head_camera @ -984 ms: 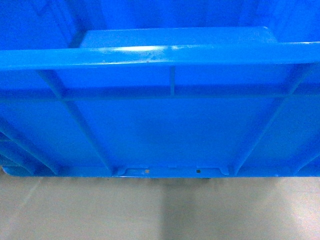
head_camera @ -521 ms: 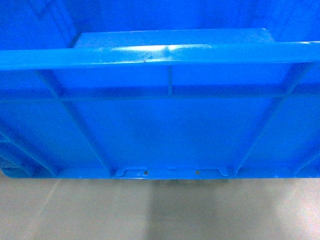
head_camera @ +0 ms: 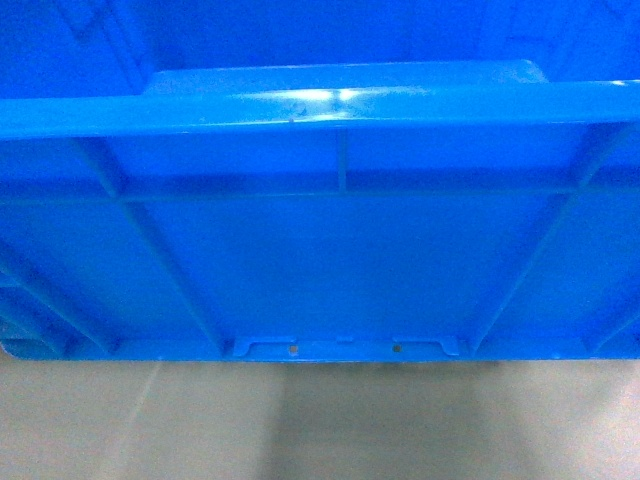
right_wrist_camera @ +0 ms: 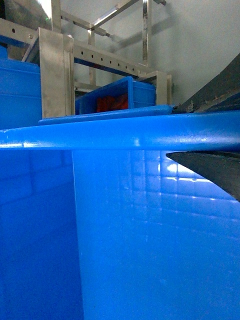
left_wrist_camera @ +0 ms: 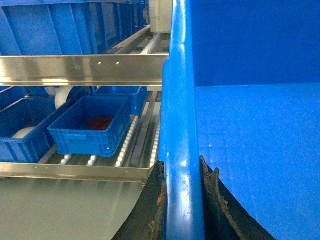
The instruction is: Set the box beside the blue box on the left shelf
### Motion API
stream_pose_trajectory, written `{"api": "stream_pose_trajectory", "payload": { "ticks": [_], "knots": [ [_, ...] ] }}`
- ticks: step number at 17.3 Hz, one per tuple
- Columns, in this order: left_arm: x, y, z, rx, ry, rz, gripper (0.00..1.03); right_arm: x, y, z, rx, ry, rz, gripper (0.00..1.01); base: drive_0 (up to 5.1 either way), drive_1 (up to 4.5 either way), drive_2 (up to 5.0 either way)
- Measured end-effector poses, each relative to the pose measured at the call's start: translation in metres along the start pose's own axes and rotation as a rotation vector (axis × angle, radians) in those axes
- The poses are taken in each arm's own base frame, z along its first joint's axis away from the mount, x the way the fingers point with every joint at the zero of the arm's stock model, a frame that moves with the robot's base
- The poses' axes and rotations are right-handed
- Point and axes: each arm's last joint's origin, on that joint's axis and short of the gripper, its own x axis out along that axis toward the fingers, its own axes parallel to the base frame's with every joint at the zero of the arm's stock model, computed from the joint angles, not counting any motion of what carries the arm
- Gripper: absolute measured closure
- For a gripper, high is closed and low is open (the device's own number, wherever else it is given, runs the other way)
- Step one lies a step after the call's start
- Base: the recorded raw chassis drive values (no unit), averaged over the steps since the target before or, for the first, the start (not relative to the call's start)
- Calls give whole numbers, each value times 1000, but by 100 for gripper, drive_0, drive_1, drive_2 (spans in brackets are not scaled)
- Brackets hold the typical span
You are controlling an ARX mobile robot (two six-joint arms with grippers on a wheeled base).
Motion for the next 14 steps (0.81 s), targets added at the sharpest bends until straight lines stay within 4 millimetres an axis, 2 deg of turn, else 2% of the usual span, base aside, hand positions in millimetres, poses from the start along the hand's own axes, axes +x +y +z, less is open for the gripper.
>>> {"api": "stream_pose_trajectory", "payload": {
  "ticks": [14],
  "knots": [
    [0,0,0,-10,-2,-11,90,0,0,0,0,3,-5,91,-503,242,242]
  ]
}}
